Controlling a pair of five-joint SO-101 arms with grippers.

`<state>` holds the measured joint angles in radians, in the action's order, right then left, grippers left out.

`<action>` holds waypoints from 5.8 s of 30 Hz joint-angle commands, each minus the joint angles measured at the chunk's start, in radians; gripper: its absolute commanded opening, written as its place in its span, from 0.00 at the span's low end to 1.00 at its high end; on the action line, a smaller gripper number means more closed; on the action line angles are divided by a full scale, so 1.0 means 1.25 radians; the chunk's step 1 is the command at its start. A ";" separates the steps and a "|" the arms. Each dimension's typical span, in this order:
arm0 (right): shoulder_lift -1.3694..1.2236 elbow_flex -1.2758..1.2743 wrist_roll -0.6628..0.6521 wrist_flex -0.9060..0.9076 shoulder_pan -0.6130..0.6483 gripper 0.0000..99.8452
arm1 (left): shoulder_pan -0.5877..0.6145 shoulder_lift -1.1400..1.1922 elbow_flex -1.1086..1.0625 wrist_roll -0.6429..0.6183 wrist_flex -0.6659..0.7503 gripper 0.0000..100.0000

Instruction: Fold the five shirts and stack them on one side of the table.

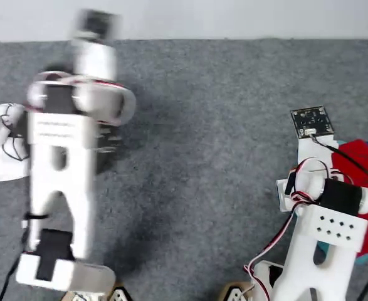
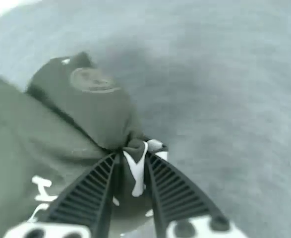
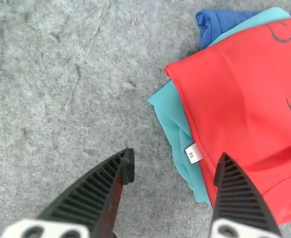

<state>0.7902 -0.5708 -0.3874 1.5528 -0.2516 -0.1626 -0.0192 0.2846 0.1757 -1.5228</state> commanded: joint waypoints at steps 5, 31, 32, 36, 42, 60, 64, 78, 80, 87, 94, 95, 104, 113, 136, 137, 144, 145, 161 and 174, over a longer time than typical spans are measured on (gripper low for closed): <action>0.019 0.001 -0.007 -0.010 0.002 0.27 | -0.217 0.017 -0.139 0.194 -0.033 0.01; 0.019 0.000 -0.007 -0.012 0.006 0.27 | -0.141 -0.226 -0.337 0.020 0.189 0.24; 0.019 0.000 -0.007 -0.012 0.006 0.27 | -0.142 -0.193 -0.359 -0.007 0.237 0.24; 0.019 0.000 -0.007 -0.012 0.006 0.27 | -0.167 -0.032 -0.341 -0.093 0.408 0.24; 0.017 -0.001 -0.007 -0.012 0.006 0.27 | -0.196 0.274 -0.170 -0.128 0.441 0.23; 0.013 -0.002 -0.007 -0.013 0.006 0.27 | -0.196 0.756 0.575 -0.060 0.031 0.01; 0.013 -0.002 -0.007 -0.013 0.006 0.27 | -0.166 0.698 0.833 0.017 -0.164 0.01; 0.013 -0.002 -0.007 -0.013 0.007 0.27 | -0.065 0.092 0.638 0.025 -0.188 0.01; 0.013 -0.002 -0.007 -0.015 0.007 0.27 | -0.068 -0.017 0.492 0.026 -0.188 0.01; 0.012 -0.004 -0.007 -0.030 0.007 0.27 | -0.065 -0.412 -0.089 0.110 -0.188 0.01; 0.012 -0.004 -0.007 -0.030 0.026 0.27 | -0.036 -0.762 -0.533 0.281 -0.184 0.01; 0.012 -0.007 -0.007 -0.030 0.042 0.27 | -0.010 -0.783 -0.575 0.285 -0.184 0.01; 0.004 -0.080 -0.004 -0.171 0.246 0.27 | 0.077 -0.862 -0.781 0.285 -0.184 0.01; -0.369 0.125 0.028 -0.256 0.601 0.27 | 0.077 -0.867 -0.862 0.339 -0.183 0.01; -1.330 1.097 0.095 -0.066 0.666 0.27 | 0.376 -0.868 -0.633 0.336 -0.166 0.01; -1.351 1.112 0.093 -0.066 0.662 0.26 | 0.376 -0.868 -0.633 0.336 -0.166 0.01; -1.448 1.186 -0.039 -0.057 0.623 0.01 | 0.376 -0.868 -0.633 0.336 -0.166 0.01; -1.445 1.199 -0.037 -0.042 0.614 0.03 | 0.376 -0.868 -0.633 0.336 -0.166 0.01; -1.174 1.709 -0.034 0.195 0.516 0.01 | 0.376 -0.868 -0.682 0.336 -0.096 0.01; -1.217 1.256 -0.031 0.169 0.468 0.04 | 0.376 -0.868 -0.689 0.275 -0.009 0.01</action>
<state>-0.7027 1.1707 -0.4150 1.7538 0.3560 0.3038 -1.0932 -0.5823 0.5332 -1.5505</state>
